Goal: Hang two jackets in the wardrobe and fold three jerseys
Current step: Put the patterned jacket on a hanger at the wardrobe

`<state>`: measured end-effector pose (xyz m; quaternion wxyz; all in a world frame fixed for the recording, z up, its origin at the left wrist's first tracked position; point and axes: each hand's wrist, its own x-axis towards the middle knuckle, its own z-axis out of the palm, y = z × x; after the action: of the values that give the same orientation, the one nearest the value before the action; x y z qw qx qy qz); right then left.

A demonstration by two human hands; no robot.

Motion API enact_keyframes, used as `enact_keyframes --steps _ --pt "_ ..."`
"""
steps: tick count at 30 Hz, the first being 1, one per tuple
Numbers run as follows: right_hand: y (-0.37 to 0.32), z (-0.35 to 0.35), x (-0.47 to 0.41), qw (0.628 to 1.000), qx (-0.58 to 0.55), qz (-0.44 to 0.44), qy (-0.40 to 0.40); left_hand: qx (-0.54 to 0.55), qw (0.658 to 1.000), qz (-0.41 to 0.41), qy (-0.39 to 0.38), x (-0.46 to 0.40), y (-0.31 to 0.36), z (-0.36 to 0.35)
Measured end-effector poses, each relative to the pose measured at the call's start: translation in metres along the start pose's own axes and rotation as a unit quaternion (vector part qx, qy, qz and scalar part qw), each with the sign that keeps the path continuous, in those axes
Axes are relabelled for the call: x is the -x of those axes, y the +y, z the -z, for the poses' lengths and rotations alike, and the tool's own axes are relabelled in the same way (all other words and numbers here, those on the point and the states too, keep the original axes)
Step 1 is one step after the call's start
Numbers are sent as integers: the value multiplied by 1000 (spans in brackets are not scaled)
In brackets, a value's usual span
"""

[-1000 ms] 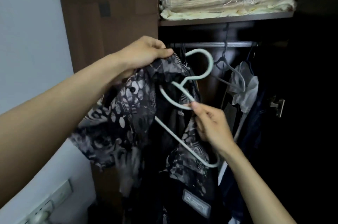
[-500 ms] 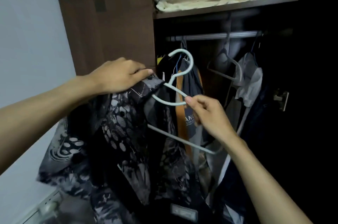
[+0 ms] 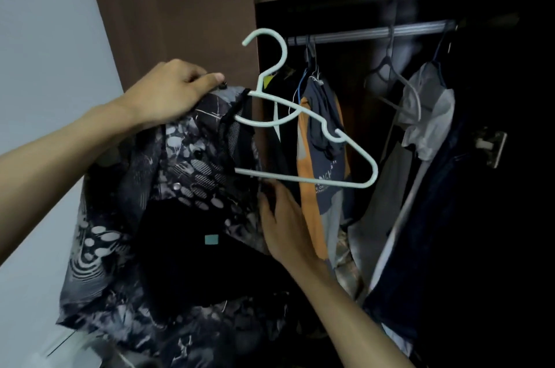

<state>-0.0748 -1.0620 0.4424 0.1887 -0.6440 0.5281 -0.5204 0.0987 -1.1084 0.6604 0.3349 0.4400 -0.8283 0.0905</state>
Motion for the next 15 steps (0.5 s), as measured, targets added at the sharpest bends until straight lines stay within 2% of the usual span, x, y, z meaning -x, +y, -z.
enact_keyframes --steps 1,5,10,12,15 --pt "5 -3 -8 999 -7 -4 -32 5 1000 4 8 1 -2 2" --pt "36 -5 -29 983 147 -21 -112 30 999 24 1 8 -14 12" --pt "45 74 -68 991 84 -2 -104 20 998 38 -36 35 -51 21" --pt "24 105 -83 988 106 -29 -105 -18 999 44 -26 46 -67 21" --pt "-8 131 -107 988 124 -22 -93 -93 993 68 15 57 -83 18"
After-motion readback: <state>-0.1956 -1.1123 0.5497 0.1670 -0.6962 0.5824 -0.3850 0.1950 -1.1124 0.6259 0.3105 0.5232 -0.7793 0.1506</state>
